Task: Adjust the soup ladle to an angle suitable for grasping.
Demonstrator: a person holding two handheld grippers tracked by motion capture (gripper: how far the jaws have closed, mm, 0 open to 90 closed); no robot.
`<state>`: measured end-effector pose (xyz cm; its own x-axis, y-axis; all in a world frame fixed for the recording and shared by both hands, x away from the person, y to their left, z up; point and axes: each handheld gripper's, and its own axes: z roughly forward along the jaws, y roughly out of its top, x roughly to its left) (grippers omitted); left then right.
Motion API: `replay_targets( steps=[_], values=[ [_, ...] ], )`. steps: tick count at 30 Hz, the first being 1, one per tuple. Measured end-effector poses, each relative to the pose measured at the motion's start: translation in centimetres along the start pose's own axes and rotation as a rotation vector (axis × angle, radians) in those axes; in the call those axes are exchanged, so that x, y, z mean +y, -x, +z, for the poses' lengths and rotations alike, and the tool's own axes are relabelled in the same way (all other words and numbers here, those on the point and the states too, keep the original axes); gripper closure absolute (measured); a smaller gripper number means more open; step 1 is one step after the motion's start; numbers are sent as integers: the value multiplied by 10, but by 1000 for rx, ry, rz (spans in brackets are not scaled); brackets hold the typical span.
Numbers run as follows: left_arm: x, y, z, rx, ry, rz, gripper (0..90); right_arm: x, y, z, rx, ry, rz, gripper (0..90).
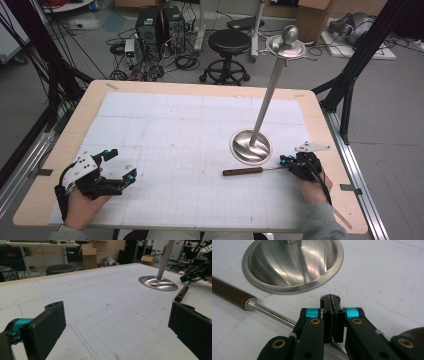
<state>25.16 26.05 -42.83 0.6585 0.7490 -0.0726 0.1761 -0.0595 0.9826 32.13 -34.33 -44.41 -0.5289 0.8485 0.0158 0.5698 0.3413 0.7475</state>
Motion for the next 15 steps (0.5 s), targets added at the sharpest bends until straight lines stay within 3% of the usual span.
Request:
replay_targets(
  steps=[5, 15],
  values=[
    [0, 0, 0, -1, -2, 0, 18, 0, 2, 0, -5, -8, 8, 895],
    [-2, -1, 0, -2, -5, -7, 18, -1, 3, -1, -33, -30, -20, 895]
  ],
)
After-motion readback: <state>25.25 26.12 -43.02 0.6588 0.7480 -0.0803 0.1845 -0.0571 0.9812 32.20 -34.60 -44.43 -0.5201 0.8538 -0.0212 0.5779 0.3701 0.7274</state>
